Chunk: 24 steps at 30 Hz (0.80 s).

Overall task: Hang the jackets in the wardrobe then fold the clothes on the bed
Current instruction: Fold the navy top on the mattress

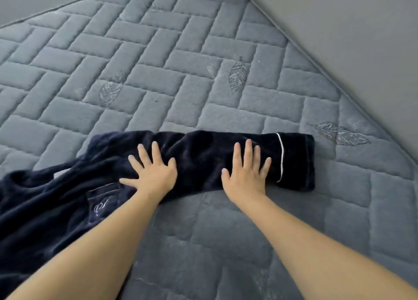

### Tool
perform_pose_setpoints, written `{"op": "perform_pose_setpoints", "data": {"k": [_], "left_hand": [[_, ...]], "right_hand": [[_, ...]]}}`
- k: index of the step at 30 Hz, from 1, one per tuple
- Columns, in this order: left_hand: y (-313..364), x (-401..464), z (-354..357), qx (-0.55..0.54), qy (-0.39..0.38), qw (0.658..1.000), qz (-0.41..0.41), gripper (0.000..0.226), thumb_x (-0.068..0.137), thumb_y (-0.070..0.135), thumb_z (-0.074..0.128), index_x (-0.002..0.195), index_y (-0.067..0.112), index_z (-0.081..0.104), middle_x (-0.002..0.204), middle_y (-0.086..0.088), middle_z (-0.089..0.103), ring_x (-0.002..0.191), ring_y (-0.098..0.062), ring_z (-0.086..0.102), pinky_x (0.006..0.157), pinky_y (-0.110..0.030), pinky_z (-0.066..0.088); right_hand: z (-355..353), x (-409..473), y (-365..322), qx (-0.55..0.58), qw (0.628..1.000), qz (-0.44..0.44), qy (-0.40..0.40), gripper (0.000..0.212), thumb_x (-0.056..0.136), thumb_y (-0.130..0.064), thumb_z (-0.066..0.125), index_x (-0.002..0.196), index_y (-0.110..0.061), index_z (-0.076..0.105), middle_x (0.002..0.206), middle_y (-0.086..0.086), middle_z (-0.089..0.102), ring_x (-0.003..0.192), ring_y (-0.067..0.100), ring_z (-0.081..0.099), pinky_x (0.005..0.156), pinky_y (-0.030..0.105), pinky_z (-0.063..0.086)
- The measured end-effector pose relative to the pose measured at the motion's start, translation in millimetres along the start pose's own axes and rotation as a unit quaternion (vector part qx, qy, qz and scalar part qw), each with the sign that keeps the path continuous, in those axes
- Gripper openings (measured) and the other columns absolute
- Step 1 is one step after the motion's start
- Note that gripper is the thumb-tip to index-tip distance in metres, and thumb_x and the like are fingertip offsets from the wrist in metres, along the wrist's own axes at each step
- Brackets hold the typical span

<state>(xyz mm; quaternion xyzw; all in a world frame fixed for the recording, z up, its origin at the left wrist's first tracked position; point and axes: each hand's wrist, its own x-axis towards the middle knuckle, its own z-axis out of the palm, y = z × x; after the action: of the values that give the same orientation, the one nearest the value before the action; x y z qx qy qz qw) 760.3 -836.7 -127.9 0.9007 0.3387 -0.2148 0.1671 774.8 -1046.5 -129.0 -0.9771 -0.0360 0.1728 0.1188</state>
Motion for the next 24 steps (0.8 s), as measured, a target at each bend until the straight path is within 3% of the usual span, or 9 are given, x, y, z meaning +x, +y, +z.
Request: {"op": "perform_pose_setpoints", "data": {"k": [2,4,7,10,13,17,21,24], "left_hand": [[-31,-1,11,-0.001,-0.039,0.998,-0.055,0.077,0.086,0.077,0.018,0.149,0.049,-0.016,0.158,0.010,-0.031,0.145,-0.029,-0.027,0.101,-0.080,-0.005],[-56,2,21,0.001,-0.080,0.995,-0.054,0.083,0.075,0.089,0.014,0.140,0.056,-0.026,0.151,0.015,-0.042,0.142,-0.028,-0.034,0.097,-0.081,-0.008],[-67,16,27,0.001,-0.102,0.994,-0.036,0.086,0.061,0.098,0.010,0.121,0.063,-0.041,0.138,0.019,-0.054,0.135,-0.026,-0.045,0.090,-0.082,-0.015],[-68,25,29,-0.002,-0.116,0.993,-0.033,0.084,0.053,0.102,0.007,0.105,0.066,-0.049,0.124,0.023,-0.063,0.125,-0.024,-0.055,0.079,-0.080,-0.025],[-70,26,27,0.003,-0.129,0.991,-0.027,0.086,0.051,0.103,0.006,0.106,0.066,-0.050,0.126,0.021,-0.063,0.110,-0.020,-0.064,0.067,-0.074,-0.033],[-70,29,27,0.012,-0.130,0.991,-0.023,0.088,0.056,0.100,0.008,0.108,0.062,-0.051,0.127,0.017,-0.064,0.102,-0.020,-0.068,0.067,-0.074,-0.032],[-68,29,28,0.011,-0.135,0.991,-0.010,0.092,0.057,0.099,0.008,0.121,0.059,-0.046,0.130,0.015,-0.062,0.106,-0.023,-0.067,0.068,-0.076,-0.031],[-74,29,28,-0.010,-0.143,0.990,0.006,0.094,0.062,0.097,0.013,0.133,0.058,-0.034,0.141,0.015,-0.054,0.125,-0.028,-0.056,0.073,-0.078,-0.028]], "right_hand": [[26,3,-28,-0.010,0.997,-0.050,-0.057,0.072,0.098,-0.056,0.021,0.150,-0.029,-0.021,0.155,0.005,-0.034,0.143,0.032,-0.029,0.109,0.064,-0.018],[47,10,-45,-0.022,0.993,-0.043,-0.111,0.068,0.096,-0.063,0.011,0.144,-0.037,-0.030,0.148,0.001,-0.045,0.137,0.031,-0.040,0.103,0.067,-0.023],[71,19,-50,-0.068,0.986,-0.010,-0.153,0.068,0.092,-0.067,0.002,0.130,-0.039,-0.046,0.133,0.002,-0.061,0.119,0.030,-0.058,0.089,0.069,-0.035],[76,24,-51,-0.081,0.982,-0.001,-0.170,0.068,0.089,-0.068,-0.002,0.120,-0.037,-0.055,0.129,0.003,-0.064,0.115,0.031,-0.061,0.086,0.070,-0.036],[74,24,-54,-0.087,0.980,0.014,-0.179,0.069,0.088,-0.068,-0.002,0.117,-0.037,-0.057,0.129,0.003,-0.064,0.116,0.032,-0.060,0.088,0.071,-0.034],[78,26,-58,-0.095,0.981,0.033,-0.168,0.069,0.086,-0.068,-0.005,0.115,-0.036,-0.059,0.129,0.004,-0.064,0.118,0.033,-0.059,0.088,0.073,-0.033],[78,25,-57,-0.111,0.983,0.028,-0.147,0.068,0.083,-0.068,-0.008,0.116,-0.036,-0.058,0.129,0.003,-0.063,0.119,0.033,-0.058,0.086,0.071,-0.036],[73,25,-58,-0.116,0.981,0.029,-0.155,0.067,0.088,-0.068,-0.004,0.125,-0.037,-0.050,0.129,0.002,-0.063,0.123,0.032,-0.055,0.087,0.069,-0.035]]}}
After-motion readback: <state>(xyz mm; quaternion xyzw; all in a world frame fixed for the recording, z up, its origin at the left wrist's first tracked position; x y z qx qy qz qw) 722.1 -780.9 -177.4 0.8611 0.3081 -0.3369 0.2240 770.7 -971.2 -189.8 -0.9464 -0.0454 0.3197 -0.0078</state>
